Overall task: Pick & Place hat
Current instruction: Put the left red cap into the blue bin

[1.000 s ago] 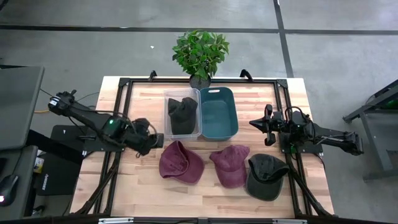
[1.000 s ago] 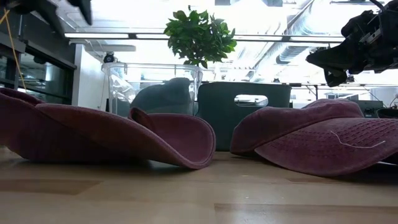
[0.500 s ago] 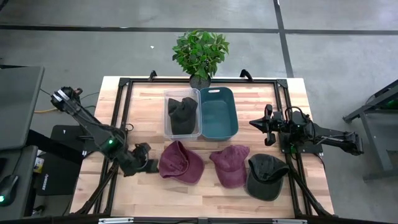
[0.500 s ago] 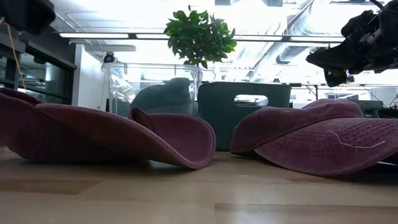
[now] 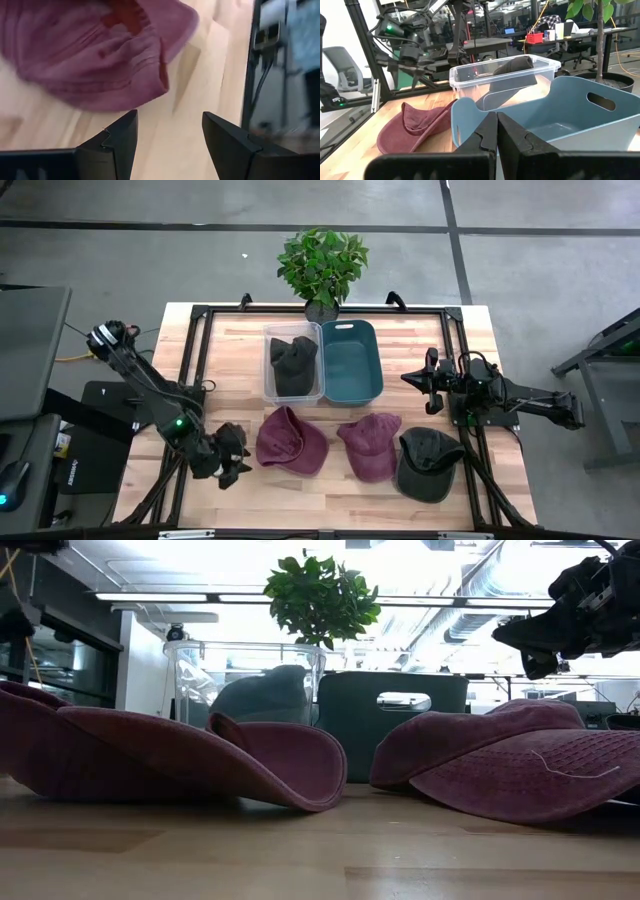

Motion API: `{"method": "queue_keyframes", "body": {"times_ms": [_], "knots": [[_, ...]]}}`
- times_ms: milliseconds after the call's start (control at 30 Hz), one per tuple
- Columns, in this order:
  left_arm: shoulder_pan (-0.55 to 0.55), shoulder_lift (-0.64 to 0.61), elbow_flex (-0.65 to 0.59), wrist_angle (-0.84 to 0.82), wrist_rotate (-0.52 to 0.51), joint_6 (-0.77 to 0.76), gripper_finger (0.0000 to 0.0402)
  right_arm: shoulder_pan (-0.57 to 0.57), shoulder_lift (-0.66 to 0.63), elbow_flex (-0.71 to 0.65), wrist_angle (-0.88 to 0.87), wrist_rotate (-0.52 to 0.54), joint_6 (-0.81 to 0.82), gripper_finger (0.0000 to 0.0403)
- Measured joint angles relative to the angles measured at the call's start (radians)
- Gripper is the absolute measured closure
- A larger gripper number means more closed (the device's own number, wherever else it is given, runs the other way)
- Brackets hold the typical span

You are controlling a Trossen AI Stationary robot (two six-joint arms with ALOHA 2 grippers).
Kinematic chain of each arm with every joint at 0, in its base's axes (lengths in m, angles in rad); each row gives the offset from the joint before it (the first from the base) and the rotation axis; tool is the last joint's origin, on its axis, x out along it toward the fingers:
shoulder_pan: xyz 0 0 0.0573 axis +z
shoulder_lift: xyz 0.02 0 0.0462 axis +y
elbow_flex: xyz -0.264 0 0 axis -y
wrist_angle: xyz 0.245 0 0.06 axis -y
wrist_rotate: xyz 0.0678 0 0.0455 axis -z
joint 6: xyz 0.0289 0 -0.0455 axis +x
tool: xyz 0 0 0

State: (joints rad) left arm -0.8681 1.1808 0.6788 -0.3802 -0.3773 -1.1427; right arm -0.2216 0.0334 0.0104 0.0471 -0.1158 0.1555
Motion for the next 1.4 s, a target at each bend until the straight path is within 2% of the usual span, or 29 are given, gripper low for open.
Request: {"method": "queue_keyframes", "body": {"times_ms": [133, 267, 600, 1000, 1233, 1400], "knots": [[-0.038, 0.049, 0.000, 0.059, -0.049, 0.176, 0.0197, 0.000, 0.000, 0.000, 0.000, 0.000, 0.000, 0.0402], [-0.066, 0.097, 0.000, 0.105, -0.084, 0.279, 0.0197, 0.000, 0.000, 0.000, 0.000, 0.000, 0.000, 0.0402], [-0.088, 0.192, -0.032, 0.125, -0.237, 0.302, 0.0197, 0.000, 0.000, 0.000, 0.000, 0.000, 0.000, 0.0402], [-0.088, 0.274, -0.089, 0.253, -0.293, 0.317, 0.0197, 0.000, 0.000, 0.000, -0.001, 0.000, 0.000, 0.0402], [-0.087, 0.342, -0.089, 0.369, -0.350, 0.395, 0.0197, 0.000, 0.000, 0.000, -0.001, 0.000, 0.000, 0.0402], [-0.043, 0.386, -0.089, 0.410, -0.351, 0.406, 0.0197, 0.000, 0.000, 0.000, -0.001, 0.000, 0.000, 0.0402]]}}
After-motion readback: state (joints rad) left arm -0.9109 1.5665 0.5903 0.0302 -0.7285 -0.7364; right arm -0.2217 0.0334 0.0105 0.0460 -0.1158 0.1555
